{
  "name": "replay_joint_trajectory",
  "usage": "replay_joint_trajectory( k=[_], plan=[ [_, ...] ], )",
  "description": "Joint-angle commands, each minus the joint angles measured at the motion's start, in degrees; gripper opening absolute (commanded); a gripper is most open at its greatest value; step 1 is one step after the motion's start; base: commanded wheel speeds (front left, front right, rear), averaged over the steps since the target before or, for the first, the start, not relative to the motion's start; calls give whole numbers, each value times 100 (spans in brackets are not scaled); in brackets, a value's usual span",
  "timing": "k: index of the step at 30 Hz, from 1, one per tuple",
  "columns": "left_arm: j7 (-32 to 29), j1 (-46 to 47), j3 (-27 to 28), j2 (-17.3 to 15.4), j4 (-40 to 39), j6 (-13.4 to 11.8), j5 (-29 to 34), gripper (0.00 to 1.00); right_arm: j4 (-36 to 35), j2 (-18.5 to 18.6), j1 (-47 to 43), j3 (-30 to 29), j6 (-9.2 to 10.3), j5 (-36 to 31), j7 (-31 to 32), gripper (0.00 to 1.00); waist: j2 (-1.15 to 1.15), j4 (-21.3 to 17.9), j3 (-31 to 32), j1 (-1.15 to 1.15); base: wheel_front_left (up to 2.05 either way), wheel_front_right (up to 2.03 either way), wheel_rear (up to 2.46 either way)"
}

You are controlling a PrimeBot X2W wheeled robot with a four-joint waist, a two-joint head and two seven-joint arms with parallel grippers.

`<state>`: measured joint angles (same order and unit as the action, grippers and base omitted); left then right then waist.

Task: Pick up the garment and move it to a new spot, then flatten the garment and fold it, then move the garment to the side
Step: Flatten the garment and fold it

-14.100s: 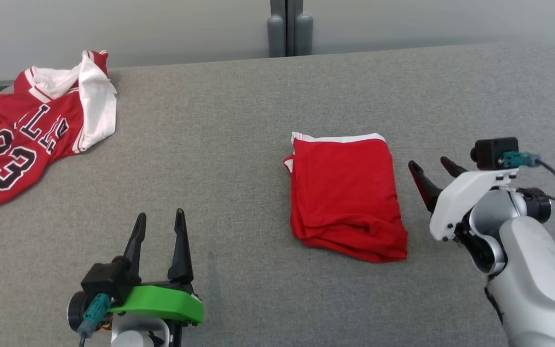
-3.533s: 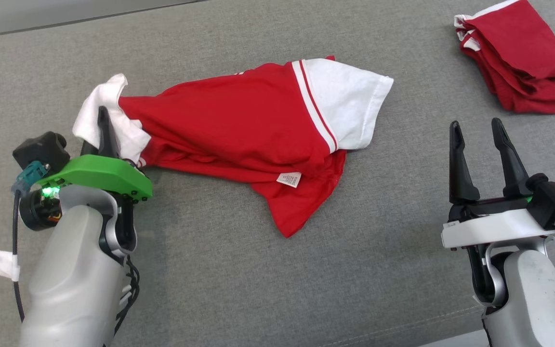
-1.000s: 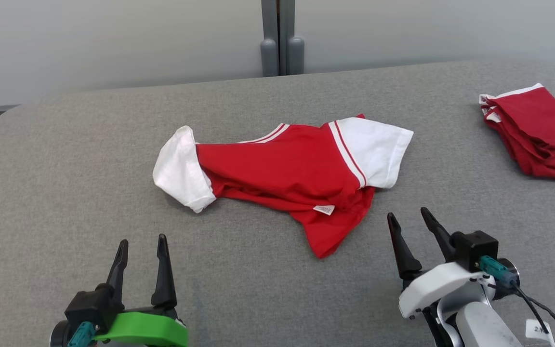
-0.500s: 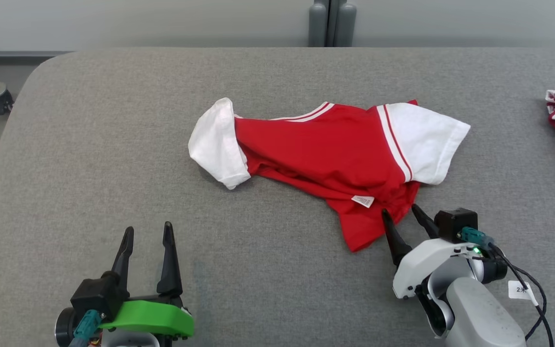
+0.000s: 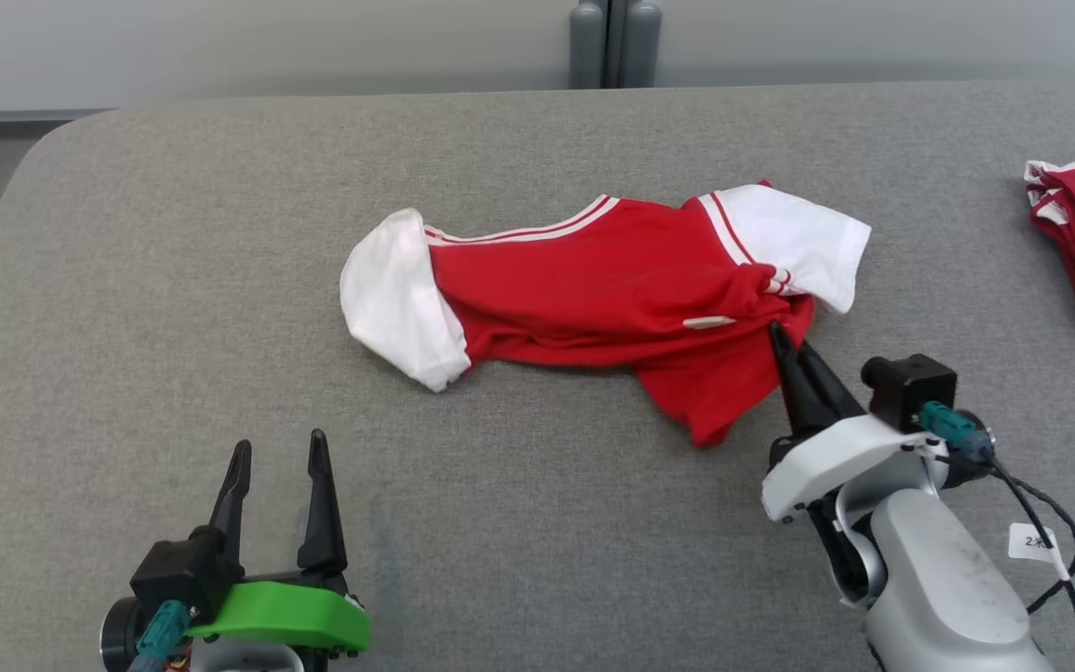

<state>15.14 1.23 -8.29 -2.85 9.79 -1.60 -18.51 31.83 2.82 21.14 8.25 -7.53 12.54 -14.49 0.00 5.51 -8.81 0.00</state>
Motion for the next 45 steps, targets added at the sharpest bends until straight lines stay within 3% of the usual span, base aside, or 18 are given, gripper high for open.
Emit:
replay_joint_trajectory(
  k=[1,8,15,20,27,28,30,31,38,45],
  plan=[
    [1,6,18,-9,2,-10,18,100,-204,85,-116,-117,9,-98,-42,0,0,-144,48,0,0,0,0],
    [0,14,-21,-10,27,33,80,100,-1528,436,-338,-644,9,-327,-13,0,0,-430,75,0,0,0,0],
    [1,-11,13,-10,26,42,123,100,-2296,658,-1231,-470,9,-328,296,0,0,-589,73,0,0,0,0],
    [1,-33,28,-10,38,75,159,100,-2267,680,-1966,-386,9,-383,344,0,0,-682,57,0,0,0,0],
    [1,-23,40,-10,66,109,220,100,-1626,500,-2299,-302,9,-262,166,0,0,-800,66,0,0,0,0],
    [0,-29,39,-10,72,115,226,100,-1554,489,-2302,-309,9,-270,148,3,0,-812,73,0,0,0,0],
    [1,-49,31,-10,84,127,227,100,-1410,459,-2290,-384,9,-279,110,76,0,-839,94,0,0,0,0],
    [1,-61,27,-10,92,132,226,100,-1359,448,-2271,-446,9,-302,78,100,0,-852,108,0,0,0,0],
    [0,-54,-57,-10,101,153,224,100,-1555,462,-2061,-782,9,-263,-37,100,0,-914,217,0,0,0,0],
    [-19,329,-510,-10,404,243,179,100,-2628,359,-1783,-1358,9,-501,-72,100,0,-962,201,0,0,0,0]
  ],
)
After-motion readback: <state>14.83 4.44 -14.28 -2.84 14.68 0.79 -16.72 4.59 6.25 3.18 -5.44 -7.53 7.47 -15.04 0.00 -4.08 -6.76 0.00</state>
